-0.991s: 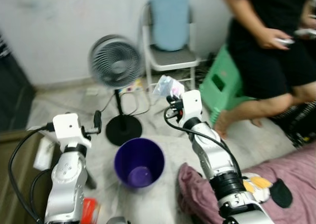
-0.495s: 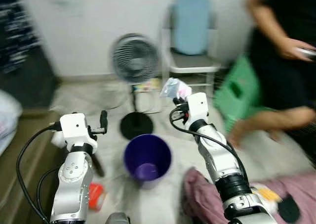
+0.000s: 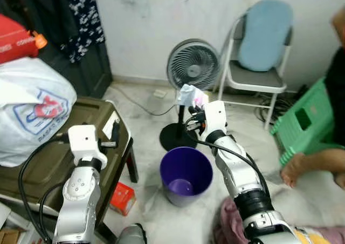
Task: Clean up the room
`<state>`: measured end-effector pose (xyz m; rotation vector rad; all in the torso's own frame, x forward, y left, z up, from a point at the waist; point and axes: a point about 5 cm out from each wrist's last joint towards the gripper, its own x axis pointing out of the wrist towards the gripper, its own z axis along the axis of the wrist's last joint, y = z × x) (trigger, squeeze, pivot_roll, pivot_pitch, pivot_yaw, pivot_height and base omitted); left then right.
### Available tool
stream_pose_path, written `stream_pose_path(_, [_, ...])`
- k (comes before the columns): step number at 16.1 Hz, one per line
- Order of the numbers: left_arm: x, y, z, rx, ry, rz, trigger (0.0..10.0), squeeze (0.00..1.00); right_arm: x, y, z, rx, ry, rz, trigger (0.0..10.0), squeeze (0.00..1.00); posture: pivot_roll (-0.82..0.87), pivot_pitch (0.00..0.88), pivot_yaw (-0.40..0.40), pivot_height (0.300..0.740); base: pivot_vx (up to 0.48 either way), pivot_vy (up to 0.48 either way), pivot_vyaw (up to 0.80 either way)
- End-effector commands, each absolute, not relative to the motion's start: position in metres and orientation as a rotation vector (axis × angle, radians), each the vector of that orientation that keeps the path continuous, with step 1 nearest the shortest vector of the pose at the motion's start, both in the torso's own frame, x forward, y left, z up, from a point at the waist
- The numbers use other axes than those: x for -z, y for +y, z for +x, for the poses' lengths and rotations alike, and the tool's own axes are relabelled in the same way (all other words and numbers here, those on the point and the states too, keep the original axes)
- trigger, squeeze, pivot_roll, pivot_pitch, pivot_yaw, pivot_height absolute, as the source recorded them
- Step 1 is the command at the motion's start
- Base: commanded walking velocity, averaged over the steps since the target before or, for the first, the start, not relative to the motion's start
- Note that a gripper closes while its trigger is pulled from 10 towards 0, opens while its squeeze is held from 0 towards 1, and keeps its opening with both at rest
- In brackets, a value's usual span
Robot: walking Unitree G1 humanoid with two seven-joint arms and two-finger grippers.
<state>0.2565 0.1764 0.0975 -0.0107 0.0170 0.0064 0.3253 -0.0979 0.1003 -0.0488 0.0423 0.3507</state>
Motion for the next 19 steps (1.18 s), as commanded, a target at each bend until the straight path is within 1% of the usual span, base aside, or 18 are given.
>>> stream_pose_path(1, [-0.1032,0.1713,0.2562,0.028,-0.015,0.008,10.0,0.0,-0.1033,-0.1004,0.3289,-0.335,0.038,-0.048,10.0,0.0,0.02,0.0,-0.015,0.74,0.0,0.0,0.0])
stream_pose_path(2, [-0.1048,0.1695,0.2562,0.05,-0.027,0.029,10.0,0.0,-0.1038,-0.1007,0.3296,-0.329,0.034,-0.049,10.0,0.0,0.02,0.0,-0.014,0.74,0.0,0.0,0.0])
stream_pose_path(5, [-0.1076,0.1655,0.256,0.094,-0.053,0.014,10.0,0.0,-0.1039,-0.1013,0.3311,-0.317,0.037,-0.042,10.0,0.0,0.02,0.0,-0.012,0.74,0.0,0.0,0.0])
stream_pose_path(19, [-0.1067,0.1684,0.2596,0.096,-0.054,0.019,10.0,0.0,-0.1055,-0.1013,0.3346,-0.297,0.02,-0.025,10.0,0.0,0.02,0.0,0.004,0.74,0.391,0.0,0.0])
